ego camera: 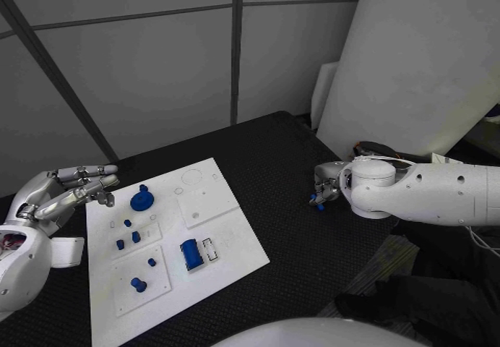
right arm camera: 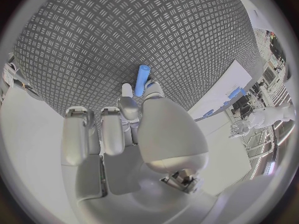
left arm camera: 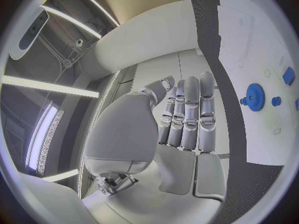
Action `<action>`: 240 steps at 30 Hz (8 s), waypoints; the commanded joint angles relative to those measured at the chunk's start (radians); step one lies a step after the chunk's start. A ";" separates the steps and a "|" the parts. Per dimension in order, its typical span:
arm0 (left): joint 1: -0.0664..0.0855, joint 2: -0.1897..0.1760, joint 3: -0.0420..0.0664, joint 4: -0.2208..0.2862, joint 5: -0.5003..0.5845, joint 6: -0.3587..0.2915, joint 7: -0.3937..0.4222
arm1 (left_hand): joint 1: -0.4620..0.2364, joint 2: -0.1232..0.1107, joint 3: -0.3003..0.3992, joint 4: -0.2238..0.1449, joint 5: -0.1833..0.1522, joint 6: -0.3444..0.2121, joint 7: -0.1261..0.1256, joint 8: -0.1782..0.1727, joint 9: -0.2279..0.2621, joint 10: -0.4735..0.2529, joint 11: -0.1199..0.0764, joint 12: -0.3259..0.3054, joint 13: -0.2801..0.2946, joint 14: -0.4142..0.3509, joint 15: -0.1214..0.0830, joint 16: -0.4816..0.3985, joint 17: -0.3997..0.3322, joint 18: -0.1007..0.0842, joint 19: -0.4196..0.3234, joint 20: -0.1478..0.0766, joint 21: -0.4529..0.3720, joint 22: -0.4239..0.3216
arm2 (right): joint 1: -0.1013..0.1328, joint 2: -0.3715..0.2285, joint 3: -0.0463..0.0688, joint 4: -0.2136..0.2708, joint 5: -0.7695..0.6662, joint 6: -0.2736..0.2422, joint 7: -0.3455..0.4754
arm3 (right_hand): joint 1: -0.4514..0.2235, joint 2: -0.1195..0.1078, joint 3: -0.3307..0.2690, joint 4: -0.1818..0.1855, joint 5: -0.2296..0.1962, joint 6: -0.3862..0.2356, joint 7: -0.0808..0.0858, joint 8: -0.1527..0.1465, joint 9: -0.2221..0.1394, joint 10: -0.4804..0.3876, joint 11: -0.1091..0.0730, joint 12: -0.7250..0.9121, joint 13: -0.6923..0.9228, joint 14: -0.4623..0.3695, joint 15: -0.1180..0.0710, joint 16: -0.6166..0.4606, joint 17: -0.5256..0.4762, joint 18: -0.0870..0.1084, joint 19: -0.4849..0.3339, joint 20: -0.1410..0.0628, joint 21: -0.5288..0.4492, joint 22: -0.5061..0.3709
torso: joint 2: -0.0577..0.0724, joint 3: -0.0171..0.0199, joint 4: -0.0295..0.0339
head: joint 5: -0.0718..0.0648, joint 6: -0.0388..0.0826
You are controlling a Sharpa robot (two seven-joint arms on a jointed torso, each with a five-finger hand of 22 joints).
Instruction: Assemble the parts on the task board
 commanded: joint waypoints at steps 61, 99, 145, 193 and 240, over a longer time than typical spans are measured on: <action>0.001 -0.005 0.001 0.011 0.002 -0.001 0.008 | 0.000 0.008 -0.004 0.000 0.003 -0.005 0.000 0.007 -0.001 -0.009 0.000 0.006 0.002 -0.005 -0.001 0.004 0.000 -0.018 -0.004 0.002 -0.005 -0.001 | 0.023 0.099 -0.011 0.217 0.234 -0.318 0.101 | -0.037 -0.152 0.547 -0.087 -0.072 0.041 -0.014 0.004 0.018 0.049 -0.020 0.030 0.043 0.073 -0.014 0.050 0.102 0.000 0.061 -0.012 0.044 0.221 | -0.001 -0.0028 0.0030 | 0.110 0.007; 0.002 -0.010 0.001 0.022 0.002 0.007 0.002 | 0.001 0.008 -0.004 -0.001 0.003 -0.007 0.001 0.009 -0.001 -0.012 0.001 0.010 0.003 -0.005 0.000 0.006 0.000 -0.017 -0.003 0.002 -0.005 -0.001 | 0.015 0.478 -0.013 0.046 0.308 -0.152 0.091 | -0.172 -0.115 0.416 -0.035 -0.034 0.093 -0.043 0.047 0.044 0.107 -0.042 0.138 0.125 0.083 -0.032 0.087 0.147 -0.009 0.088 -0.028 0.075 0.248 | 0.001 -0.0020 0.0006 | 0.357 -0.042; 0.002 -0.021 0.001 0.027 0.002 0.008 0.000 | 0.000 0.008 -0.004 -0.001 0.003 -0.008 0.001 0.009 -0.001 -0.014 0.002 0.012 0.003 -0.006 0.000 0.006 0.000 -0.018 -0.003 0.002 -0.005 -0.001 | 0.010 0.507 -0.013 0.025 0.207 -0.128 0.034 | -0.220 -0.100 0.359 -0.004 -0.052 0.097 -0.048 0.067 0.054 0.122 -0.047 0.175 0.155 0.084 -0.036 0.091 0.152 -0.012 0.094 -0.033 0.082 0.254 | 0.001 -0.0024 -0.0008 | 0.358 -0.055; 0.002 -0.022 0.001 0.027 0.002 0.006 -0.001 | -0.002 0.008 -0.005 0.000 0.003 -0.009 0.002 0.010 -0.001 -0.016 0.002 0.014 0.004 -0.006 0.001 0.007 0.000 -0.018 -0.003 0.002 -0.005 -0.001 | 0.010 0.479 -0.013 0.017 0.212 -0.181 0.146 | -0.107 -0.054 0.267 -0.067 -0.184 0.067 -0.043 0.074 0.054 0.097 -0.043 0.119 0.133 0.079 -0.033 0.076 0.134 -0.007 0.082 -0.030 0.067 0.243 | 0.000 -0.0014 -0.0001 | 0.356 -0.056; 0.002 -0.024 0.001 0.021 0.011 -0.001 0.013 | -0.010 0.010 -0.007 0.006 0.002 -0.011 0.002 0.012 -0.001 -0.020 0.003 0.019 0.005 -0.009 0.002 0.007 -0.001 -0.018 -0.005 0.004 -0.008 -0.001 | 0.004 0.448 -0.013 0.008 0.438 -0.346 0.453 | -0.051 -0.055 0.240 -0.071 -0.203 -0.031 0.003 0.015 0.017 -0.009 -0.003 -0.103 0.006 0.052 -0.005 -0.013 0.037 0.026 -0.012 -0.011 -0.045 0.160 | -0.005 -0.0028 -0.0032 | 0.366 -0.053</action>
